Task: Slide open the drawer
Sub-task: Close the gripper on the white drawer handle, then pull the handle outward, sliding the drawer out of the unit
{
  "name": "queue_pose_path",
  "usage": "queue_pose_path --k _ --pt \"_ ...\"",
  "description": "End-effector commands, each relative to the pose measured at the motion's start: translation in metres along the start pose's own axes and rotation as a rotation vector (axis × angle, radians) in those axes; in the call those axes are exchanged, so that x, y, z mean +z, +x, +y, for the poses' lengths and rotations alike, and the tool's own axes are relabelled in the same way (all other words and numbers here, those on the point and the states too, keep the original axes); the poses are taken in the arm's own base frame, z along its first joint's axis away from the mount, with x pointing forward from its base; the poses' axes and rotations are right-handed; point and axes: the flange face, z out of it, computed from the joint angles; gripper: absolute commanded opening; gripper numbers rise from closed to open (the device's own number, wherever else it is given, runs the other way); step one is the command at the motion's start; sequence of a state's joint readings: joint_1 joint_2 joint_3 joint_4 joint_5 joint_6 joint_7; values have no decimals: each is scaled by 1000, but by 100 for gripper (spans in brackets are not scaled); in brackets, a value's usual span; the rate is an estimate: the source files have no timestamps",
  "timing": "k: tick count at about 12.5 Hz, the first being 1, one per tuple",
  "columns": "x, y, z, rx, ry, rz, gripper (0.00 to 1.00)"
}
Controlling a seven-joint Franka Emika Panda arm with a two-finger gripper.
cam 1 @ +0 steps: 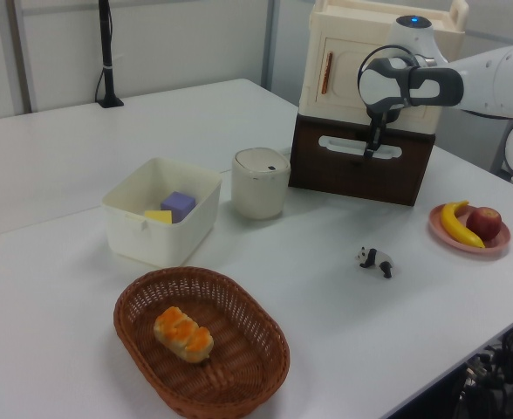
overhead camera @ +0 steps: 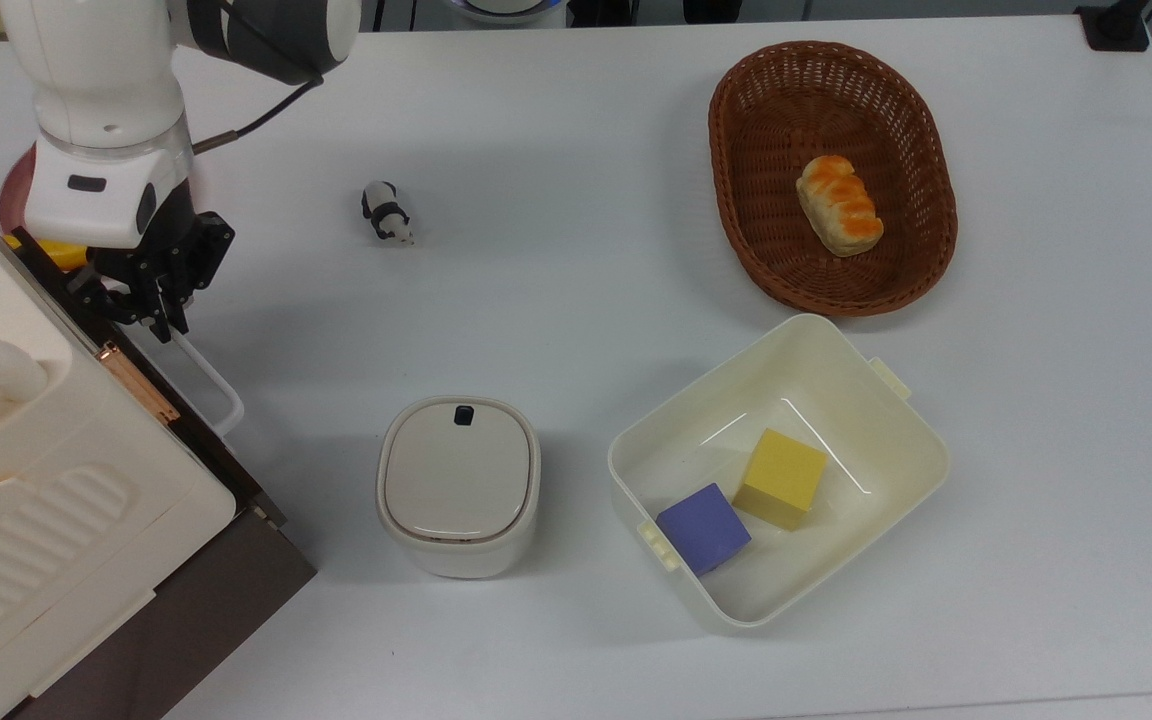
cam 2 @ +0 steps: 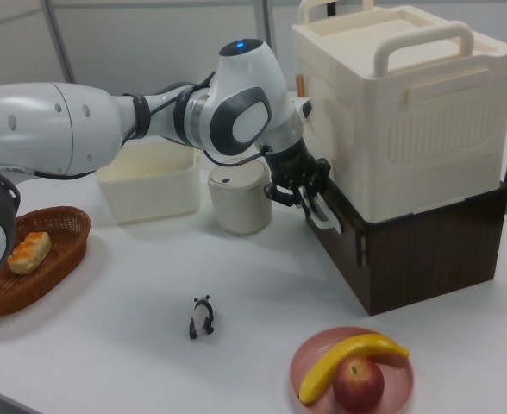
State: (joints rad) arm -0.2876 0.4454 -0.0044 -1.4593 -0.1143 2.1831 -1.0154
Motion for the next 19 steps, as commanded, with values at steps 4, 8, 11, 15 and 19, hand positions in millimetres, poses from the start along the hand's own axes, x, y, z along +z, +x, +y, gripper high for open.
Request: queue_pose_path --k 4,8,11,15,19 --pt "1 0 2 -7 -1 13 0" --pt "0 1 0 -9 3 15 0" --pt "-2 0 -3 -14 6 14 0" --pt "-4 0 -8 -19 10 13 0" --pt "-10 0 -17 -26 16 11 0"
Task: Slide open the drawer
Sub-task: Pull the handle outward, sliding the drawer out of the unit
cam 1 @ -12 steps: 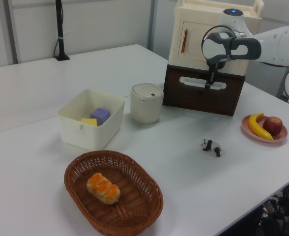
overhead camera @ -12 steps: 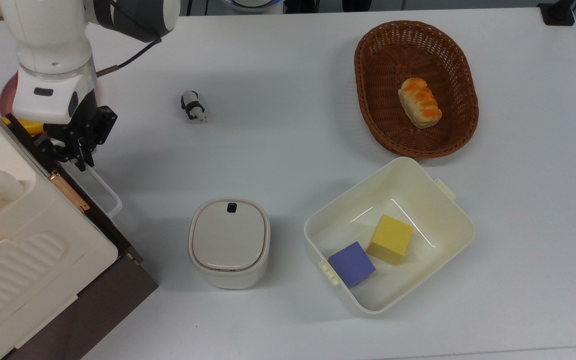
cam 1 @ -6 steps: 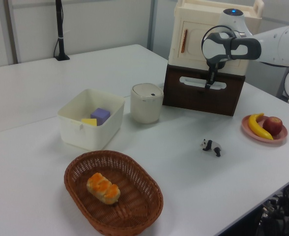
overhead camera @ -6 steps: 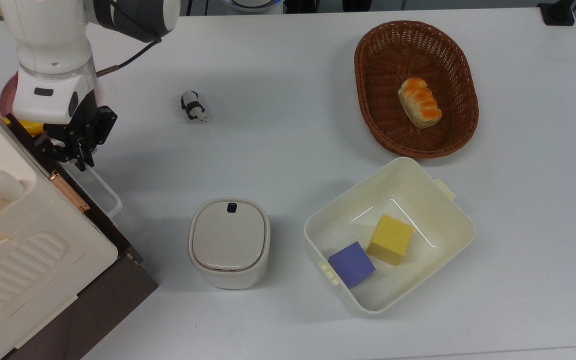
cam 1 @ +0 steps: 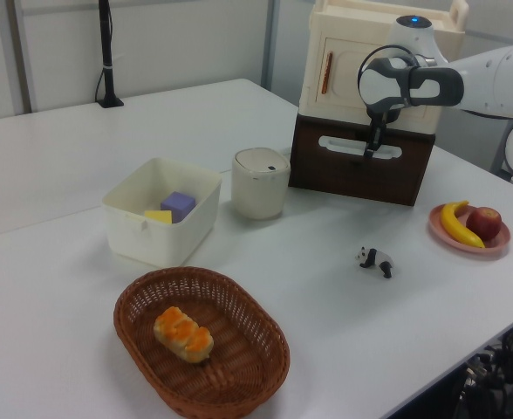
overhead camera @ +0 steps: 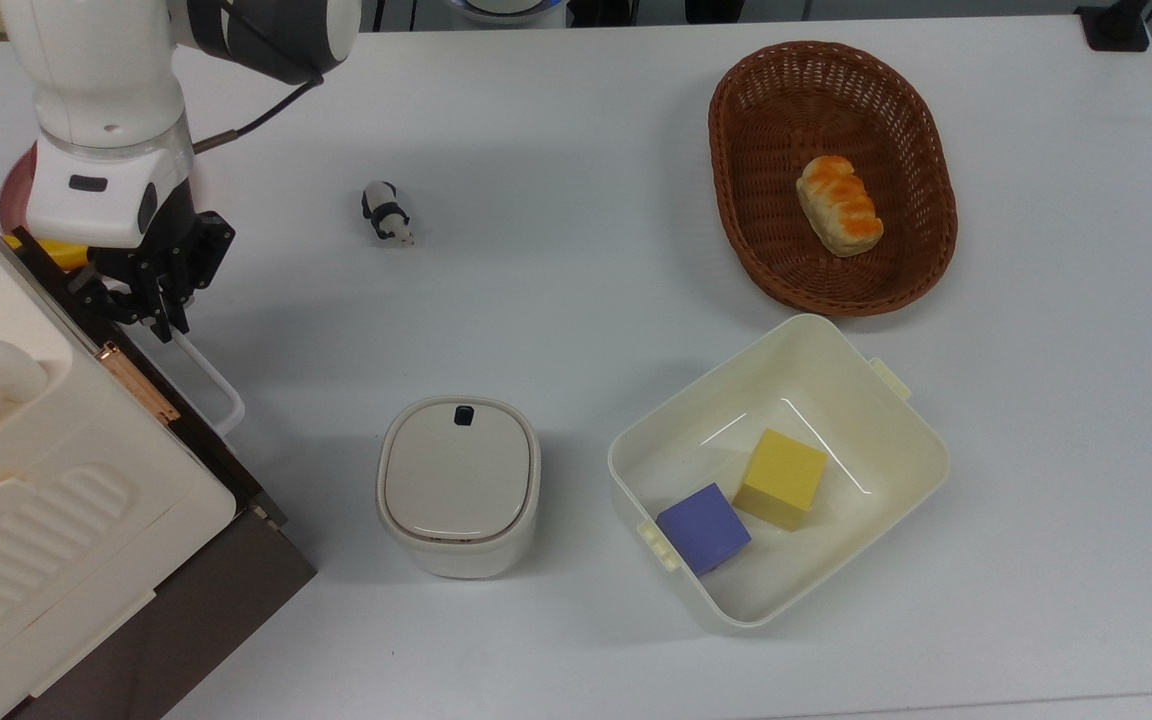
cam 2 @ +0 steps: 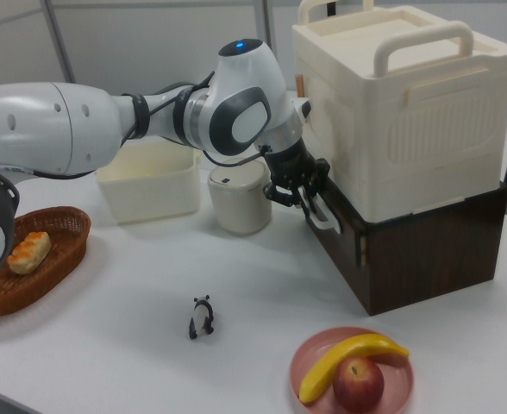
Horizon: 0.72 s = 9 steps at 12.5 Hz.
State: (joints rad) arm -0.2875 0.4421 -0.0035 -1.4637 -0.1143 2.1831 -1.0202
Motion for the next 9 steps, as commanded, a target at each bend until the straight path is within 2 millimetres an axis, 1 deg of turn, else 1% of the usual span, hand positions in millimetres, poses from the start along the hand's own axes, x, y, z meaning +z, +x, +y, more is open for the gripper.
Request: queue_pose_path --k 1,3,8,9 --pt "-10 1 -17 -20 17 10 0" --pt "-14 2 -18 -21 16 12 0" --pt "-14 3 -25 -26 26 9 0" --pt "-17 4 -26 -26 25 12 0"
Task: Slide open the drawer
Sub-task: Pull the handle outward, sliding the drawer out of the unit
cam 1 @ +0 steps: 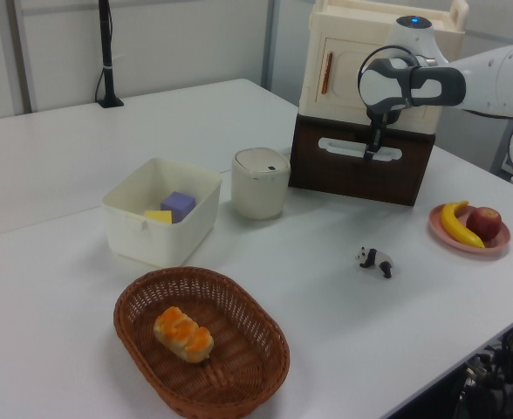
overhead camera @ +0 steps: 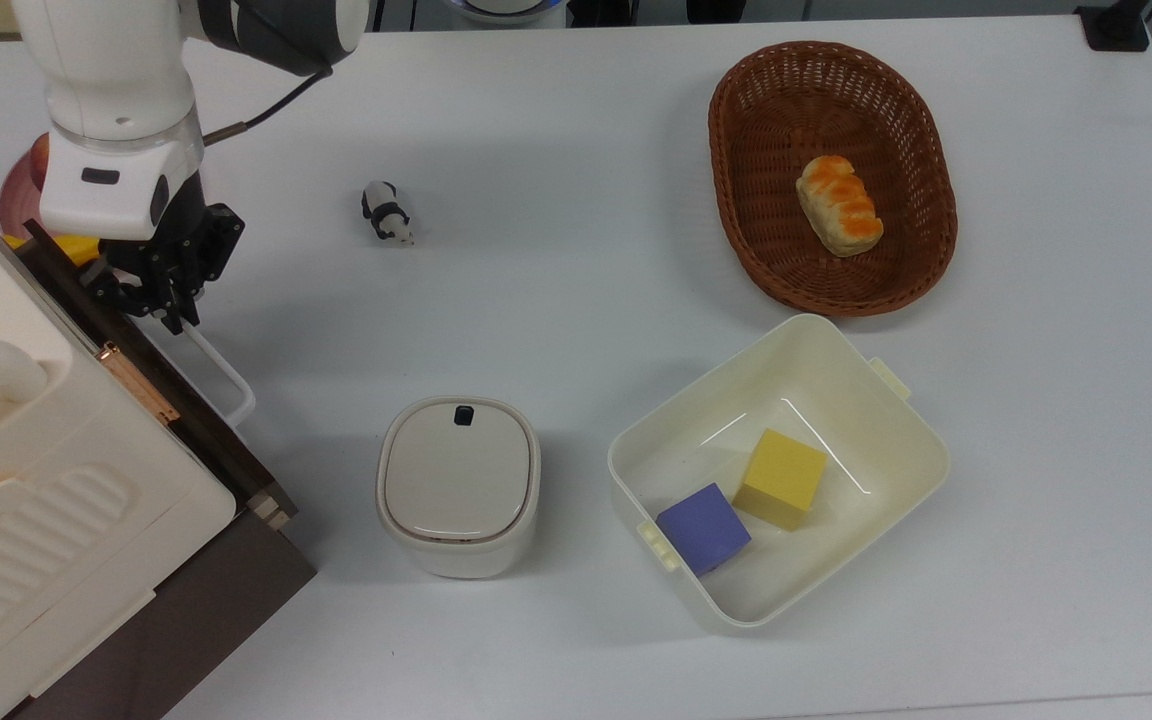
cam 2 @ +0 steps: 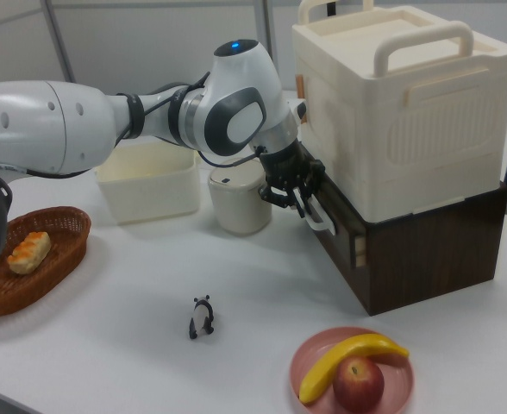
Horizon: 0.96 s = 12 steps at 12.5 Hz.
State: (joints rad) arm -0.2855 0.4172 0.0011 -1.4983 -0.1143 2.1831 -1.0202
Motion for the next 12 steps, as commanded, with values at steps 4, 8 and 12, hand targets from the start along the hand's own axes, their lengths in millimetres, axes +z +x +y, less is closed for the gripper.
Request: queue_pose_path --k 4,8,12 --pt "-20 3 -23 -20 16 12 0" --pt "-38 1 -28 -18 35 2 0" --pt "-54 -4 -31 -10 52 -7 0"
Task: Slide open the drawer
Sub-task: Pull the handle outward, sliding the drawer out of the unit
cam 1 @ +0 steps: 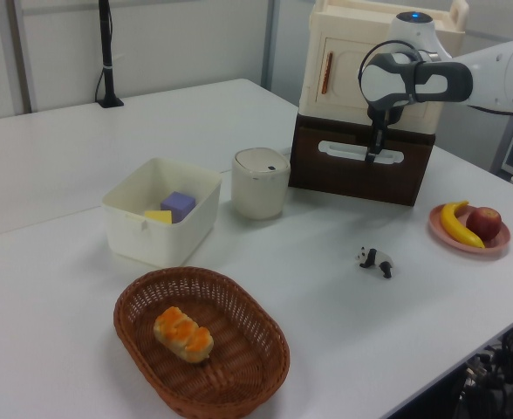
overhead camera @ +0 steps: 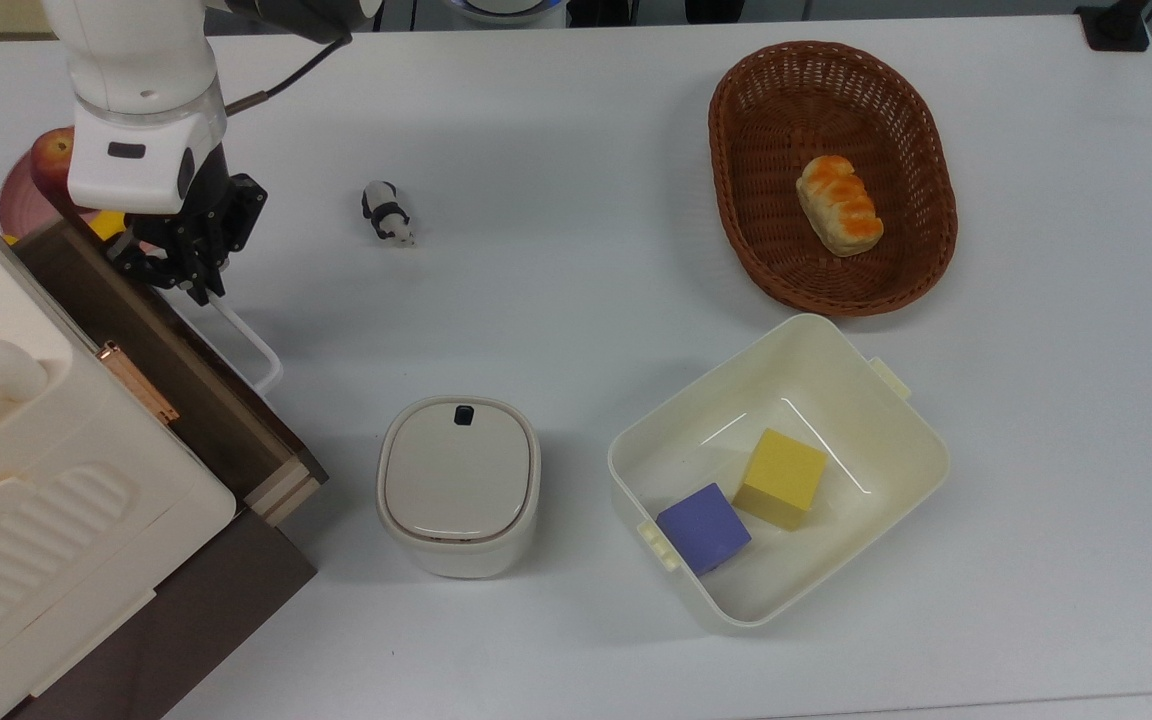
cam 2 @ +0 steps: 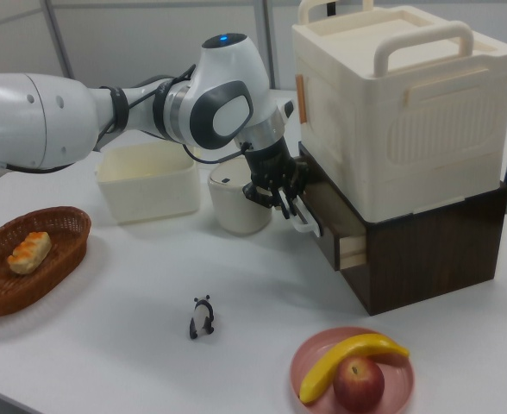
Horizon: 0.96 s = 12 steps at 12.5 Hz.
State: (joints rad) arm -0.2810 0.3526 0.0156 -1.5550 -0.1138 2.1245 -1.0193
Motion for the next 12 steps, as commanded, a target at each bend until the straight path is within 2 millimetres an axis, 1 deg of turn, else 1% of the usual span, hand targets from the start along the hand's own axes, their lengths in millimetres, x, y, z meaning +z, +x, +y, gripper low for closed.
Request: queue_pose_path --k 1,6,9,10,12 --pt "-42 -6 -14 5 8 9 0" --pt "-42 -6 -17 2 26 -1 0" --pt "-33 2 -24 -23 41 -9 0" --pt "-31 9 -29 -36 44 -10 0" --pt "-28 11 -31 -42 49 -13 0"
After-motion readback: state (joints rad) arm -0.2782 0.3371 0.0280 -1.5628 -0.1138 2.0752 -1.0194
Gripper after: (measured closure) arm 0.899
